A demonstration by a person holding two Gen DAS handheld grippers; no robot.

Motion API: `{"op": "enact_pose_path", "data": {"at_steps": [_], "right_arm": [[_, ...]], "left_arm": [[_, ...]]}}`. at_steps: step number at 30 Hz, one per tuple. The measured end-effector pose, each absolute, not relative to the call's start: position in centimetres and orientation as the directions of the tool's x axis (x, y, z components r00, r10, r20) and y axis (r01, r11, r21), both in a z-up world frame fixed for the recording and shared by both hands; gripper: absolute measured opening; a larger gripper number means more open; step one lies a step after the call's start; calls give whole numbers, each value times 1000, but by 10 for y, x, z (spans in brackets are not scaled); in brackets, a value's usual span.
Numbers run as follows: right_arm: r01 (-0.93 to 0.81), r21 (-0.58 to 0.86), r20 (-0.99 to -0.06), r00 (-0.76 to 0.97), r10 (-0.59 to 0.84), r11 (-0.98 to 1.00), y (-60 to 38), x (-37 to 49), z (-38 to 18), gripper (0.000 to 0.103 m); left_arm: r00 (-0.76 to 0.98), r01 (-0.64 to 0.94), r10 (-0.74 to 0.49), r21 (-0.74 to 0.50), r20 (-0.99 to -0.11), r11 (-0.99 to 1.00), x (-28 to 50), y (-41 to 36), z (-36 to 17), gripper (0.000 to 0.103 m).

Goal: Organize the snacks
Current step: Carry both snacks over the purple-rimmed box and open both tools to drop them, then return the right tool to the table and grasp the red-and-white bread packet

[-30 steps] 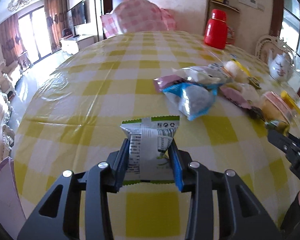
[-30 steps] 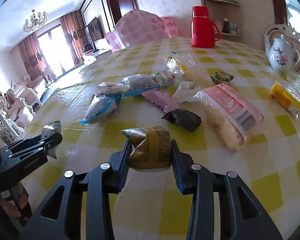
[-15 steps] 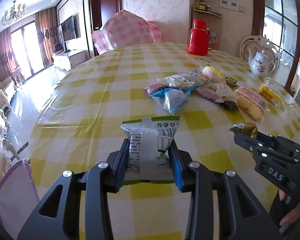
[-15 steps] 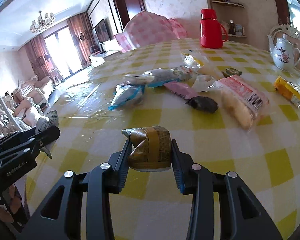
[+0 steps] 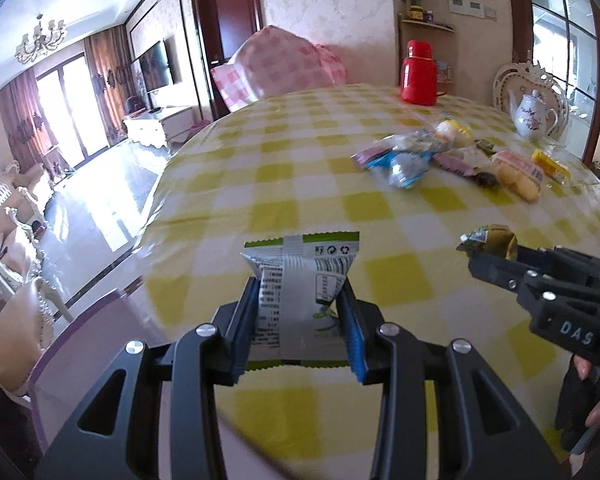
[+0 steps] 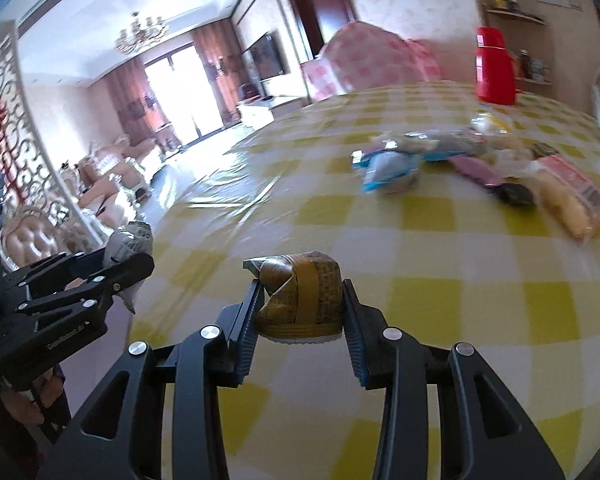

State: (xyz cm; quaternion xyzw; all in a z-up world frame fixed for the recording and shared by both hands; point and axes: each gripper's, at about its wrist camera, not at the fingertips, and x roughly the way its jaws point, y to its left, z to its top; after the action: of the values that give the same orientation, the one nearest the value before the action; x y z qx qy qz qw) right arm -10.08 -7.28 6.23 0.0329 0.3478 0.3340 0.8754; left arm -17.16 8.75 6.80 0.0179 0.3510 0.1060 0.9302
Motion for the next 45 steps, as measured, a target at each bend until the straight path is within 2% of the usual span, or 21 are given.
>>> {"op": "enact_pose_path", "data": {"at_steps": [12, 23, 25, 26, 27, 32, 35, 38, 41, 42, 45], "right_arm": [[-754, 212, -607, 397, 689, 621, 27, -177, 75, 38], [-898, 167, -658, 206, 724, 407, 103, -252, 64, 39], [-912, 184, -654, 165, 739, 367, 107, -263, 61, 45], [-917, 201, -650, 140, 747, 346, 108, -266, 62, 46], [-917, 214, -644, 126, 755, 336, 107, -269, 63, 50], [-880, 249, -592, 191, 783, 404, 81, -247, 74, 56], [-835, 274, -572, 259, 779, 478, 56, -223, 78, 64], [-777, 279, -546, 355, 759, 564, 25, -207, 79, 77], [-715, 277, -533, 442, 721, 642, -10, -186, 78, 81], [-687, 270, -535, 475, 698, 675, -23, -179, 77, 86], [-594, 273, -548, 551, 630, 757, -66, -154, 73, 87]], "left_arm": [[661, -315, 315, 130, -681, 940, -217, 179, 58, 39], [532, -382, 451, 273, -716, 883, -232, 234, 42, 41], [515, -395, 464, 281, -721, 875, -232, 239, 41, 48], [503, -410, 474, 283, -723, 867, -233, 243, 41, 72], [494, -429, 494, 294, -715, 854, -234, 245, 42, 90], [509, -447, 519, 305, -686, 841, -232, 238, 49, 94], [520, -441, 533, 325, -667, 837, -228, 229, 50, 96], [544, -433, 543, 340, -640, 835, -224, 214, 52, 98], [601, -403, 495, 296, -628, 866, -223, 199, 57, 98], [624, -388, 469, 273, -625, 880, -223, 193, 59, 100], [676, -311, 363, 198, -641, 930, -216, 168, 62, 101]]}}
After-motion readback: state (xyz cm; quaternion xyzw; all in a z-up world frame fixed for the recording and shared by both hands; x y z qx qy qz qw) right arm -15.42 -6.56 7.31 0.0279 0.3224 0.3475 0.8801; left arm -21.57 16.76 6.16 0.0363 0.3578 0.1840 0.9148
